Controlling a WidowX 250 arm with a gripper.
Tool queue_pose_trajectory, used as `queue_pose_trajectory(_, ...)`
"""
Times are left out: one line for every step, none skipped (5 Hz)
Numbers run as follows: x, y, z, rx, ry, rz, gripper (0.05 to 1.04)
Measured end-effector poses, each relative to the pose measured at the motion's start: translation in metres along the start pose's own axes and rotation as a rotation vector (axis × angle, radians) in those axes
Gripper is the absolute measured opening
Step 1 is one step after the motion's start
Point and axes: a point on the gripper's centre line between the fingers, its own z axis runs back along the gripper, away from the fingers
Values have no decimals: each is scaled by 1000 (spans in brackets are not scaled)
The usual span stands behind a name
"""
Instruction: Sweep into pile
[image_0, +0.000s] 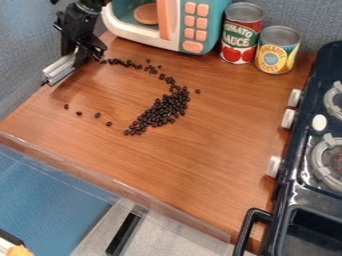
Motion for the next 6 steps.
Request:
queue_pose_trajectory(-8, 1, 2, 39, 19, -36, 380)
queue_pose_trajectory(-10, 0, 5, 77, 44, -92, 380)
queue_pose_trajectory(-12, 3, -1, 84, 46, -123, 380)
queue_pose_trajectory(-16, 4, -1, 64, 43, -128, 380)
queue_pose_trajectory(-22, 7, -4, 40, 37, -142, 380)
queue_pose_trajectory(-29, 11, -2, 29, 40, -155, 380)
